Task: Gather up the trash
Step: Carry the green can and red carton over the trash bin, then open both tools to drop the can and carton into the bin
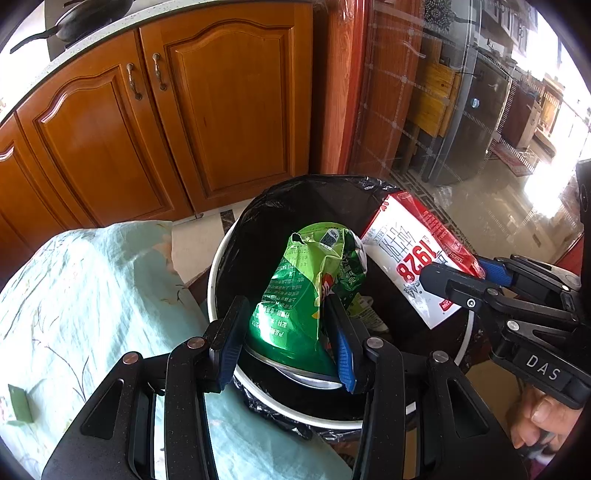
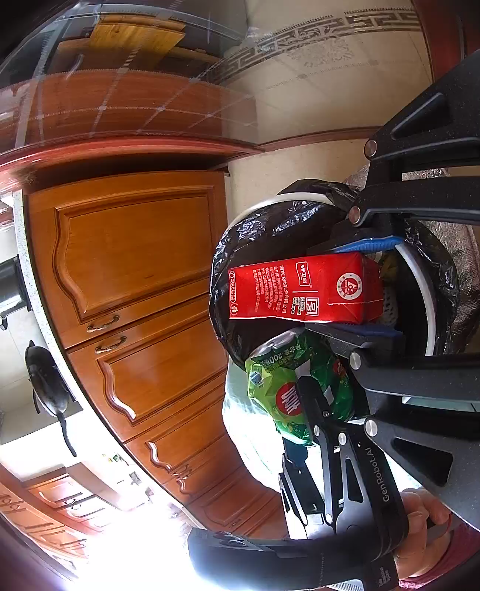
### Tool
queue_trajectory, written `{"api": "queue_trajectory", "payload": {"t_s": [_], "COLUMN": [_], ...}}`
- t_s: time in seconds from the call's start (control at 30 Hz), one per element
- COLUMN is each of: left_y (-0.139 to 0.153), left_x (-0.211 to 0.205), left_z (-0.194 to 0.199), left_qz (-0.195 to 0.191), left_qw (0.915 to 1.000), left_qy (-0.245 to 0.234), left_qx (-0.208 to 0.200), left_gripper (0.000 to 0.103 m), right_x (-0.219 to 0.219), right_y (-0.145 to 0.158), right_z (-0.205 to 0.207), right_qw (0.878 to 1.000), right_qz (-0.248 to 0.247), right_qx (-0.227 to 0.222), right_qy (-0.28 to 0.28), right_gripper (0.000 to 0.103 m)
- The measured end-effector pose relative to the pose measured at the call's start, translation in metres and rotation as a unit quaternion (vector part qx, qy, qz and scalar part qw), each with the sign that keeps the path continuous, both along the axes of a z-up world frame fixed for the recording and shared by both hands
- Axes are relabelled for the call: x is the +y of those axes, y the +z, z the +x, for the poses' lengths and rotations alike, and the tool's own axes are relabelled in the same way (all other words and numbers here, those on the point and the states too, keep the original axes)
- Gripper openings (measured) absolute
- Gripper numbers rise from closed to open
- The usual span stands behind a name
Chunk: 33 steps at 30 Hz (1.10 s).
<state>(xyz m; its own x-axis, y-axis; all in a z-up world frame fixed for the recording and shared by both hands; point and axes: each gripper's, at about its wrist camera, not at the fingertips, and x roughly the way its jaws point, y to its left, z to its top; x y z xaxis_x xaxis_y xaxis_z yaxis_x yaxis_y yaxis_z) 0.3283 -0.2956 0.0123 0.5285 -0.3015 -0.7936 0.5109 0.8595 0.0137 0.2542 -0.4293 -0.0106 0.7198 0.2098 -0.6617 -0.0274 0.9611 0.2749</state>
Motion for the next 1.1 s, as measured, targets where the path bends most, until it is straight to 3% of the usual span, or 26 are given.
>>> {"api": "queue_trajectory", "payload": {"t_s": [0.7,0.8,0.87,1.1], "left_y": [-0.008,-0.009,-0.007,0.001], "left_x": [-0.003,-0.002,0.002,0.03], "left_z": [0.009,0.008,0.006,-0.007], "left_qz": [0.011,0.015,0.011,-0.026], "left_qw": [0.9999,0.9997,0.9997,0.9991], "left_qy": [0.007,0.014,0.017,0.033], "left_qx": [0.009,0.013,0.011,0.01], "left_gripper": [0.042,0.048,0.053,0.056], "right_x": [-0.002,-0.003,-0.005,-0.006], "right_y": [-0.004,-0.004,-0.004,0.003], "right_z": [0.005,0.006,0.005,-0.009], "right_qw": [1.0,1.0,1.0,0.999], "right_qz": [0.002,0.004,0.012,0.026], "right_qx": [0.007,0.009,0.011,-0.007], "right_qy": [-0.005,-0.008,-0.011,-0.02], "right_gripper": [0.031,0.035,0.04,0.04]}}
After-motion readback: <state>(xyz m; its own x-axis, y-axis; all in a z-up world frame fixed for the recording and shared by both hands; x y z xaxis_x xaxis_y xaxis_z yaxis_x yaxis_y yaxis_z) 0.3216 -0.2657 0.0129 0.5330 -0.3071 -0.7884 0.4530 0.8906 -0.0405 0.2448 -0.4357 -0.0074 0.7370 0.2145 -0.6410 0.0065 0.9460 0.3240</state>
